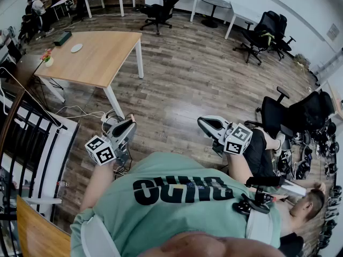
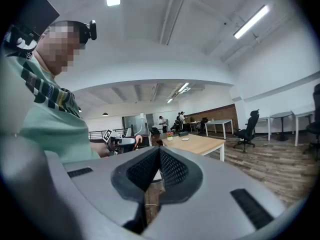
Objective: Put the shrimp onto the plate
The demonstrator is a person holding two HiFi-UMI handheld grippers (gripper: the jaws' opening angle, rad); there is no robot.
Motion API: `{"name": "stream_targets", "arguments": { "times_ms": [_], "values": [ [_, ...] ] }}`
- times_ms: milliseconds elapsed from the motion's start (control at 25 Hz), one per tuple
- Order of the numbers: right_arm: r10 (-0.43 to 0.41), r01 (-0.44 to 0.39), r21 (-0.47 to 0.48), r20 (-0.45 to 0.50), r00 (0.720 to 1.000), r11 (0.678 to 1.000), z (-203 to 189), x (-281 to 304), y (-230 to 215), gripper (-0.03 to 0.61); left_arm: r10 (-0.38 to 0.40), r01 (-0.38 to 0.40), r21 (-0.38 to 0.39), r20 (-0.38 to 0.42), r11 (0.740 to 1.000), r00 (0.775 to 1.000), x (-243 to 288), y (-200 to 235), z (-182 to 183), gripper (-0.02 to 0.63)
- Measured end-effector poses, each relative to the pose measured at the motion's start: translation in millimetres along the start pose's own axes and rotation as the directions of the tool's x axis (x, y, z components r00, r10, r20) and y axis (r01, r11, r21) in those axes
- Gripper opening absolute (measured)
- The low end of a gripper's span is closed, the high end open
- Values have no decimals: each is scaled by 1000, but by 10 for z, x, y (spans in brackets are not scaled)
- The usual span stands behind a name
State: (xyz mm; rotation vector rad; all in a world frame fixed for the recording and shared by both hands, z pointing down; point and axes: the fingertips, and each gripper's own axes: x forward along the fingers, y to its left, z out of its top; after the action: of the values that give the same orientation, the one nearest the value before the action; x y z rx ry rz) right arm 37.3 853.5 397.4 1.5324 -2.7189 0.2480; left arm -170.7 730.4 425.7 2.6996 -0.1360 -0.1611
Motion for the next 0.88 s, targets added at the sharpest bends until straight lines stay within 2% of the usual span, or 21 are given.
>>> {"name": "stream_targets", "arguments": {
  "times_ms": [560, 880],
  "values": [
    [-35, 35, 3, 6, 999, 999, 17, -183, -199, 6, -16, 16, 8, -20, 1000, 1000, 257, -53, -19, 64],
    [-67, 65, 57, 35, 997, 996, -73, -392, -338, 6, -56, 56, 8, -60, 998, 997, 529, -127, -108, 64]
  ]
}}
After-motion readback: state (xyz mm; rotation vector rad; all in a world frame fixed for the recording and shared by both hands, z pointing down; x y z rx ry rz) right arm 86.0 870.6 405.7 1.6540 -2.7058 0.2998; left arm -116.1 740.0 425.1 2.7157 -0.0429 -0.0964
